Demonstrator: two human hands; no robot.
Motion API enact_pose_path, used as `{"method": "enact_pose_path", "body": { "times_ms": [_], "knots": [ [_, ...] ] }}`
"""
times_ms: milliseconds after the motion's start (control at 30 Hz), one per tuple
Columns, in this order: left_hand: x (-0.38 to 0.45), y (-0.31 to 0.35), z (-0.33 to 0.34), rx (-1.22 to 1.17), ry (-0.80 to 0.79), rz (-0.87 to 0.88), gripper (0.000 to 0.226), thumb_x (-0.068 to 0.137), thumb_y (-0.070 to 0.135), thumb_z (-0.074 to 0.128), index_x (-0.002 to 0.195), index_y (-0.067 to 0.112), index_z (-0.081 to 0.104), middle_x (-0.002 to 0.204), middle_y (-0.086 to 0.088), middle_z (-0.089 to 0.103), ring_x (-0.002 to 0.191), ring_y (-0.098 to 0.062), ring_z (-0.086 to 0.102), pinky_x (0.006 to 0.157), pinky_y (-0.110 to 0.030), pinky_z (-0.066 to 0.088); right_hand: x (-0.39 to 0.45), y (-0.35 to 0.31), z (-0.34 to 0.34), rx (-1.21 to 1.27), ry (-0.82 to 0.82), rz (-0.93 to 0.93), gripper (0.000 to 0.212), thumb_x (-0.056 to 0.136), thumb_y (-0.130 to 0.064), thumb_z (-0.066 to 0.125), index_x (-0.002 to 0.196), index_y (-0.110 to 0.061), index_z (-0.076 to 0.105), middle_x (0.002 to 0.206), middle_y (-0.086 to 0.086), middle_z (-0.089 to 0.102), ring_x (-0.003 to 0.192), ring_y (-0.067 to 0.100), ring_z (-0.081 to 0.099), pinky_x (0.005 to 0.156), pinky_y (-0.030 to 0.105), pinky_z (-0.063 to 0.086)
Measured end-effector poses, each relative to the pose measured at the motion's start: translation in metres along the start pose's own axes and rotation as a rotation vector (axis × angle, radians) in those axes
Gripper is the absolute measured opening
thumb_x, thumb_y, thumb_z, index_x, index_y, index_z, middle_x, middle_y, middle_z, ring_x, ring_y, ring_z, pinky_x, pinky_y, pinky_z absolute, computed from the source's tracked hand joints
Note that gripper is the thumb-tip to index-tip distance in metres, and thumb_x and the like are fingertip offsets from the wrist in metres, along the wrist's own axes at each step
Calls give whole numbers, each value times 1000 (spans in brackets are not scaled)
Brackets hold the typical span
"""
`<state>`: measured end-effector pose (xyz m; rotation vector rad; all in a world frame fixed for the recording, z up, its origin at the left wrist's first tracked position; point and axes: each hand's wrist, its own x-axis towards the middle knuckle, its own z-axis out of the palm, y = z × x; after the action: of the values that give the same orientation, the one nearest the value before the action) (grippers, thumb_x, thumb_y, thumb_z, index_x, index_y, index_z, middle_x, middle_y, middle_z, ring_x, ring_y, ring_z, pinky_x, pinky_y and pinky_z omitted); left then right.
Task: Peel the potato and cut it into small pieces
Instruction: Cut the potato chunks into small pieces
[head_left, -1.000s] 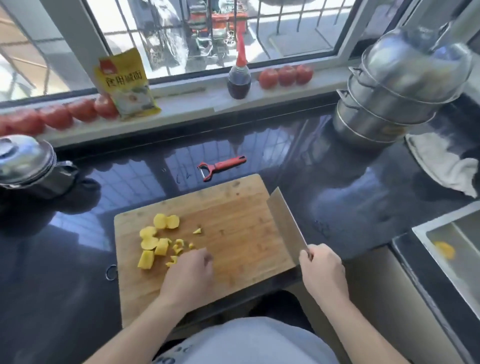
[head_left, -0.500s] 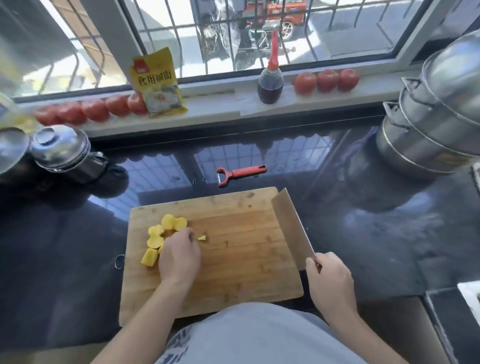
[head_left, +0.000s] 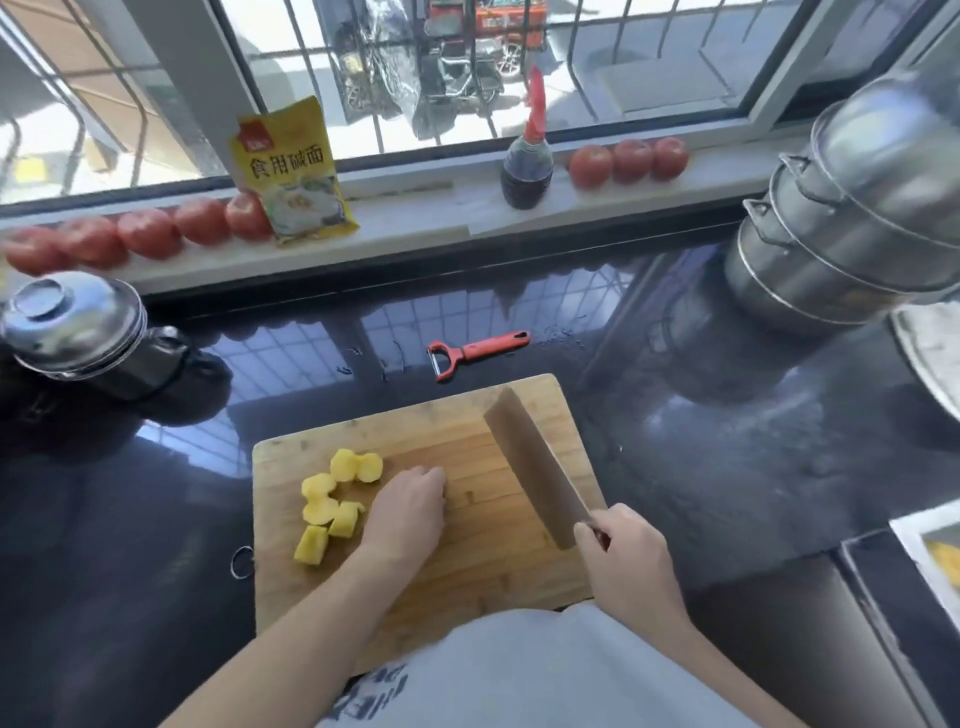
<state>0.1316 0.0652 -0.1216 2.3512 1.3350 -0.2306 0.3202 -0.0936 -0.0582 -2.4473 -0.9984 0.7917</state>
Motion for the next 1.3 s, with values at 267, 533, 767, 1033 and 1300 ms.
{"method": "enact_pose_path", "body": {
  "times_ms": [267,533,767,1033,1300],
  "knots": [
    [8,15,-9,-987,-59,-581,15,102,6,58,112,11,66,95,-14,77,73,-21,70,69,-35,64,5,-3,-1,1,42,23,39,93,-18,53,59,-11,34,70,1,42,60,16,41,55,30,33],
    [-10,33,7,-260,-117,-26,25,102,24,63,127,25,65,120,3,67,111,-21,63,93,-36,54,6,5,3,-89,-39,8,41,96,-22,52,59,-15,38,74,-1,47,66,13,49,54,26,34],
    [3,65,13,-902,-176,-526,7,106,13,54,110,16,59,100,-11,73,88,-26,75,76,-40,66,5,8,-3,-55,-23,-47,42,96,-20,53,57,-20,35,73,-1,44,63,13,46,57,28,37],
    [-39,13,-6,-707,45,-517,10,101,20,58,96,24,65,86,7,70,77,-12,67,62,-30,49,3,6,-5,-176,-185,-152,35,99,-19,47,66,-22,37,65,-7,48,62,13,47,58,30,39],
    [-91,-68,-19,-443,231,-540,11,101,19,60,94,26,64,85,16,62,83,-11,60,68,-35,47,10,9,4,-284,-222,-220,30,99,-23,51,69,-23,47,69,-8,51,66,18,53,61,37,45]
  ]
}}
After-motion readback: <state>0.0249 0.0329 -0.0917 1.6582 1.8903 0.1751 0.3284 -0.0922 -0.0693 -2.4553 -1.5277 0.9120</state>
